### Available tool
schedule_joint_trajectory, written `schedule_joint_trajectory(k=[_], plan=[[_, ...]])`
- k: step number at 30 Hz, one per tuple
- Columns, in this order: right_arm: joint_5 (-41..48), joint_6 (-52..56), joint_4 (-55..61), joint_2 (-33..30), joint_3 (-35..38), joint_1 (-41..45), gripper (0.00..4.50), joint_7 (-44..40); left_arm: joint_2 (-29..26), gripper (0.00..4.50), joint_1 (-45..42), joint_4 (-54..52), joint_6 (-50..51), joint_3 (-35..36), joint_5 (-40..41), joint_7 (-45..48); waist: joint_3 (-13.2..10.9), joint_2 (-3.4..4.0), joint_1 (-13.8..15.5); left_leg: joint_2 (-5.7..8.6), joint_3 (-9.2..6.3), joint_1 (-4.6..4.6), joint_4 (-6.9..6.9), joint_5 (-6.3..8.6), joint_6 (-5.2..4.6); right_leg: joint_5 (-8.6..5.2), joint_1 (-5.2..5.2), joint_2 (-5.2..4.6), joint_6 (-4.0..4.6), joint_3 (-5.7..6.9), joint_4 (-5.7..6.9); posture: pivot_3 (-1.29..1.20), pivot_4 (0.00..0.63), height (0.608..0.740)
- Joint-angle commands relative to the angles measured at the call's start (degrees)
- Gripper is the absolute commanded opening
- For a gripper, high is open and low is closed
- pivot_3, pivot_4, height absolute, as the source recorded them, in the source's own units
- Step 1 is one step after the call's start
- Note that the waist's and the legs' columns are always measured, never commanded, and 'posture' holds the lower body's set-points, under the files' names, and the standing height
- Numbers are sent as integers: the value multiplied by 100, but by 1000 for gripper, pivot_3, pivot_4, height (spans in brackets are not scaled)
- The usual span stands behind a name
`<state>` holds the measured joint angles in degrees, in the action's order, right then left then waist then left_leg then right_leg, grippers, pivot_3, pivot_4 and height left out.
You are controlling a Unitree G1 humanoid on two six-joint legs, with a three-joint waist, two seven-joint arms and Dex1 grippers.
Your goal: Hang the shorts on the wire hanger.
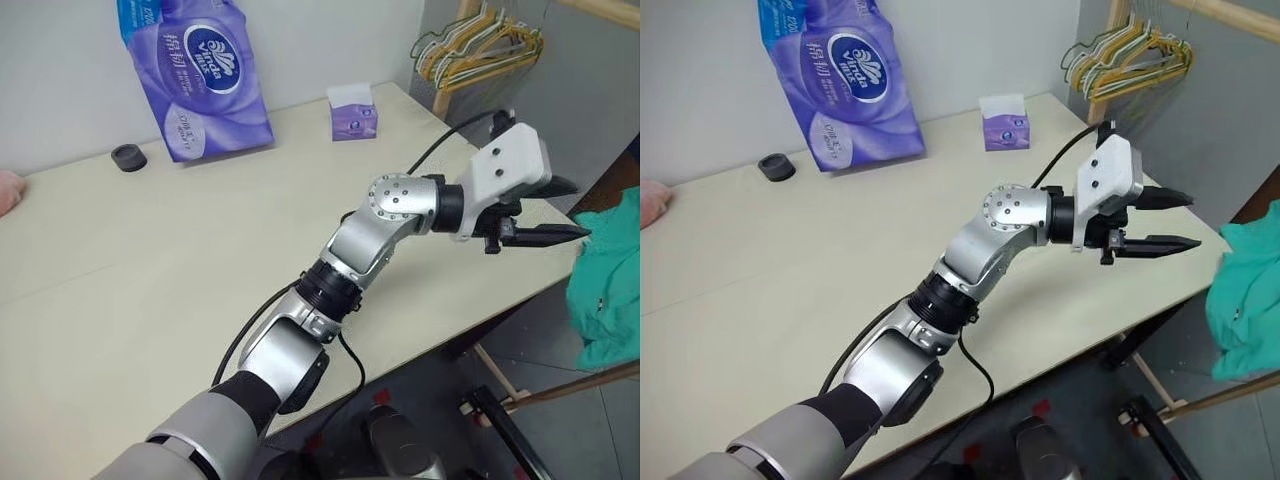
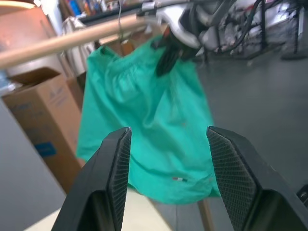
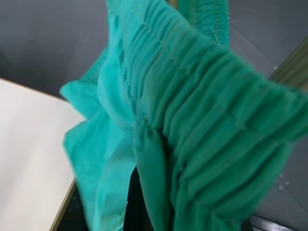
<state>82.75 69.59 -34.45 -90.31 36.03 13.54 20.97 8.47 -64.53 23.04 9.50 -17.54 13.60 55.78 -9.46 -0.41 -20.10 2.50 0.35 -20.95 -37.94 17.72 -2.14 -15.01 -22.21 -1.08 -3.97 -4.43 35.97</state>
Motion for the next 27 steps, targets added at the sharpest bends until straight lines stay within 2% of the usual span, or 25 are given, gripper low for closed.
schedule_joint_trajectory(k=[1,5,15,19,27], plan=[[-751,92,-360,-120,-357,549,0,-652,261,2629,-300,63,-33,192,362,340,-6,10,13,1,4,0,0,3,0,-2,0,-2,-3,-8,0,-412,180,740],[-1271,553,-354,74,-424,966,0,-981,211,2629,-516,185,95,272,668,884,-16,26,80,2,23,3,0,9,-2,-1,-6,-1,-14,-50,0,-413,175,740],[-2447,1145,-89,504,-245,1885,0,-1272,258,2629,-714,484,-238,266,544,1091,-20,40,95,2,50,10,-4,14,-5,7,-10,-1,-30,-84,2,-425,156,740],[-2842,1356,255,639,57,1932,1119,-1378,301,2670,-725,521,-330,222,516,1134,-16,47,95,2,53,10,-4,16,-6,7,-12,-1,-32,-89,2,-430,147,740],[-3384,2265,1560,1166,1060,2038,3880,-1263,319,2670,-697,535,-463,148,435,1166,-13,52,85,1,56,10,-8,16,-6,11,-13,-1,-38,-96,6,-440,138,740]])
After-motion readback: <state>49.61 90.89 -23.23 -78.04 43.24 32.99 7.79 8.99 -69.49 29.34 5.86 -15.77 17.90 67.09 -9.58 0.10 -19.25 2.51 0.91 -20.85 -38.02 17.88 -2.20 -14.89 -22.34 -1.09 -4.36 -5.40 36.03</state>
